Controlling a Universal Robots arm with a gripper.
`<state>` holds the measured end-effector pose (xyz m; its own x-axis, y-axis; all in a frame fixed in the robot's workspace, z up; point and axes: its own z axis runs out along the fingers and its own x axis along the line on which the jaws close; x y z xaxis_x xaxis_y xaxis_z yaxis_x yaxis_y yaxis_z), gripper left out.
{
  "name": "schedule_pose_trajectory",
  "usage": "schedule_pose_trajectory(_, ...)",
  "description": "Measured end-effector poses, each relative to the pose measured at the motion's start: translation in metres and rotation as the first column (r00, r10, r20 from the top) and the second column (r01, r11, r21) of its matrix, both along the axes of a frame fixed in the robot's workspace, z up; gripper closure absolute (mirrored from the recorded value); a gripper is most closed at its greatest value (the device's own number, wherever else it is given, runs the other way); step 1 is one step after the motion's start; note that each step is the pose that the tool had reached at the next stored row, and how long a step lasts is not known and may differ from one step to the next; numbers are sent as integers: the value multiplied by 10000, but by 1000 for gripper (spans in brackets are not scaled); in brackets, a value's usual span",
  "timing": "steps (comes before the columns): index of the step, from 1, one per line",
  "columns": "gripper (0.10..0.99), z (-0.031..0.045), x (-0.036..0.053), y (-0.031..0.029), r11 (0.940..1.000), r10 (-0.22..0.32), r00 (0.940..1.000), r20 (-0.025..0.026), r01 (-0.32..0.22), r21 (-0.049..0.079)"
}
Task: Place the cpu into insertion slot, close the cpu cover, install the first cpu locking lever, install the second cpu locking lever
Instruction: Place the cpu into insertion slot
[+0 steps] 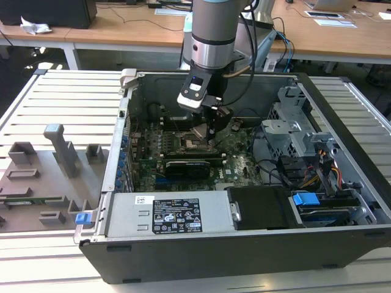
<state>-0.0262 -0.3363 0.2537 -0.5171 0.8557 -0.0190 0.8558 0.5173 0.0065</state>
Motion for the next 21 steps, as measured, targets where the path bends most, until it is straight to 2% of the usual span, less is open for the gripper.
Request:
schedule_pose_trajectory(8,545,0,0,0,9978,-662,9978,2,662,-49)
schedule_pose_trajectory(13,545,0,0,0,9919,-1265,9920,8,1265,-116)
schedule_pose_trajectory(21,545,0,0,0,9835,-1803,9836,18,1803,-177)
